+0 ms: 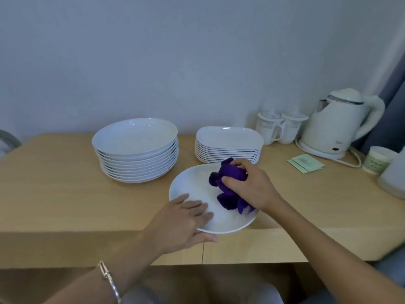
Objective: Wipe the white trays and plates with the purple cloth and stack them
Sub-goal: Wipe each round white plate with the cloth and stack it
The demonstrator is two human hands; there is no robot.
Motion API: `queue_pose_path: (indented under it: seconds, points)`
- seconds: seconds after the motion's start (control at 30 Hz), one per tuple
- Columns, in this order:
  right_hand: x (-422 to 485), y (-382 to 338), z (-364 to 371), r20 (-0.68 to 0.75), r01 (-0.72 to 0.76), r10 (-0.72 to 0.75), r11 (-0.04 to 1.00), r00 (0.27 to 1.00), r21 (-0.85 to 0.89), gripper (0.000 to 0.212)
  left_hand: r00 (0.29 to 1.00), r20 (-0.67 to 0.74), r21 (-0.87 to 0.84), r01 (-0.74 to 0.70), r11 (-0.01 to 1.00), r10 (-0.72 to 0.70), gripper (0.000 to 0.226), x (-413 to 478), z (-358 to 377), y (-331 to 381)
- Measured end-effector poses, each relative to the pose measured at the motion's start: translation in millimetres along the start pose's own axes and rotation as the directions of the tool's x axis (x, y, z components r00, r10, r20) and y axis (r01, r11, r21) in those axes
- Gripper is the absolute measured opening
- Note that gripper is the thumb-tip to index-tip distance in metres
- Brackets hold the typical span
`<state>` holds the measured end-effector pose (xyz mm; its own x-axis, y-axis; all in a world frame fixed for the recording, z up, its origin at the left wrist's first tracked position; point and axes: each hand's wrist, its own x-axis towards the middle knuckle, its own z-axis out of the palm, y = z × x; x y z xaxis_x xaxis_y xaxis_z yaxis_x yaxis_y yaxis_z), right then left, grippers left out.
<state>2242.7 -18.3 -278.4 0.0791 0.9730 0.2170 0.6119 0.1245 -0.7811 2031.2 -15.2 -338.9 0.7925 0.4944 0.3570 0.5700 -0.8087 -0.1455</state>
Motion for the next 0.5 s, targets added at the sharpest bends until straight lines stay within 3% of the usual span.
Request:
queue_pose_path:
  seconds: [0.1, 0.17, 0.27, 0.33, 0.43, 0.5]
  points:
    - [0.7, -21.8, -21.2, -0.179, -0.003, 0.059, 0.955, 0.982, 0.296, 0.023, 0.983, -0.058, -0.276, 0.154, 0.949, -0.176, 0.065, 16.7, -28.9, 18.8]
    - [2.6, -41.5, -39.0, -0.282, 0.078, 0.045, 0.908, 0.958, 0.411, 0.018, 0.926, -0.068, -0.5, 0.291, 0.816, -0.372, 0.057, 29.1, -47.0, 25.7]
    - [2.0, -66.8, -63.2, -0.378, 0.189, 0.024, 0.835, 0.926, 0.516, 0.017, 0.796, 0.005, -0.769, 0.39, 0.507, -0.605, 0.056, 45.3, -67.7, 34.7]
    - [-0.6, -72.7, -69.7, -0.393, 0.216, 0.012, 0.821, 0.92, 0.529, 0.015, 0.707, 0.06, -0.862, 0.393, 0.321, -0.704, 0.063, 52.7, -73.9, 38.2]
    - [-5.5, -65.2, -62.6, -0.383, 0.175, 0.017, 0.871, 0.923, 0.46, 0.024, 0.569, 0.088, -0.961, 0.264, 0.08, -0.817, 0.044, 57.9, -76.6, 35.8]
    - [-8.2, -53.8, -52.9, -0.355, 0.123, 0.036, 0.902, 0.934, 0.413, 0.03, 0.468, 0.276, -0.961, 0.135, -0.241, -0.839, 0.044, 59.1, -68.4, 29.4]
